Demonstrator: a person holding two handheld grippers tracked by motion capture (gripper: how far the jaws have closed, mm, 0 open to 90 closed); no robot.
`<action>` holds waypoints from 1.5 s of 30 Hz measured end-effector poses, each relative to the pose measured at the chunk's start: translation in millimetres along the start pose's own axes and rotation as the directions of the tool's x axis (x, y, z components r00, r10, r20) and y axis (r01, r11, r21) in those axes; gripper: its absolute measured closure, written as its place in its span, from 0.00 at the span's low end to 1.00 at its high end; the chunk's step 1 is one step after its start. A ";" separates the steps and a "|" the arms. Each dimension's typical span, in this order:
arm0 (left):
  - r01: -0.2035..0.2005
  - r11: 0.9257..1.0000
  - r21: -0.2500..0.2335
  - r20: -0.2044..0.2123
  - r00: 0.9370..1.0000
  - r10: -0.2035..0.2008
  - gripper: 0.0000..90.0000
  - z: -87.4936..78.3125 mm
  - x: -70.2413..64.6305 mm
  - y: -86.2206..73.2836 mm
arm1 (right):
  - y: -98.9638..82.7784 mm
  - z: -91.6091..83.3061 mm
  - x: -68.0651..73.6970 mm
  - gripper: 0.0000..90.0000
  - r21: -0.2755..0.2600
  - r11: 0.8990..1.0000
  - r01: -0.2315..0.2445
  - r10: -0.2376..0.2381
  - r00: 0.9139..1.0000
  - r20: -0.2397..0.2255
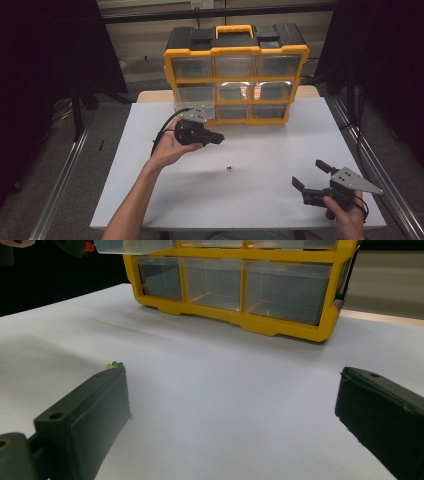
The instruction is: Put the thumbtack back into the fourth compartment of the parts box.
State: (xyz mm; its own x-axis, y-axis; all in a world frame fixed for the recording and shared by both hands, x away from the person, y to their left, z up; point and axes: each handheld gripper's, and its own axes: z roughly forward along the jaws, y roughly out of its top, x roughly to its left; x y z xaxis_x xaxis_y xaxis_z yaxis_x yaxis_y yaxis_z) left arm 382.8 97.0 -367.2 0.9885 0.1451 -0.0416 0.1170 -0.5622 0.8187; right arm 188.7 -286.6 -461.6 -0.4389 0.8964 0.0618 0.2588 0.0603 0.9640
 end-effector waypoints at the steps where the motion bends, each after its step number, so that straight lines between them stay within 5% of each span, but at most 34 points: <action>1: -0.008 1.000 -0.001 -0.006 1.000 0.008 0.96 -1.8 1.3 0.9 | 0.3 0.7 0.5 0.01 0.000 1.000 -0.003 0.003 1.000 0.002; 21: -0.018 0.998 -0.057 -0.071 0.997 0.014 0.96 -48.8 7.7 24.4 | -0.7 -3.2 0.2 0.01 -0.018 1.000 -0.014 0.014 1.000 0.004; 45: 0.003 0.999 -0.040 -0.181 0.983 -0.010 0.96 -99.7 35.4 47.5 | -1.0 -4.2 1.1 0.01 -0.021 1.000 -0.010 0.010 1.000 -0.003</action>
State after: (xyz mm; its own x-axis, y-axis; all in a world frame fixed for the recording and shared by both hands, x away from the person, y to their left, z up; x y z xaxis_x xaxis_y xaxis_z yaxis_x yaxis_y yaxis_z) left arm 413.8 156.6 -272.6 0.9536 0.2961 0.0543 0.1163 -0.5288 0.8407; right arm 184.3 -287.5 -461.3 -0.4388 0.8957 0.0717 0.2448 0.0424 0.9686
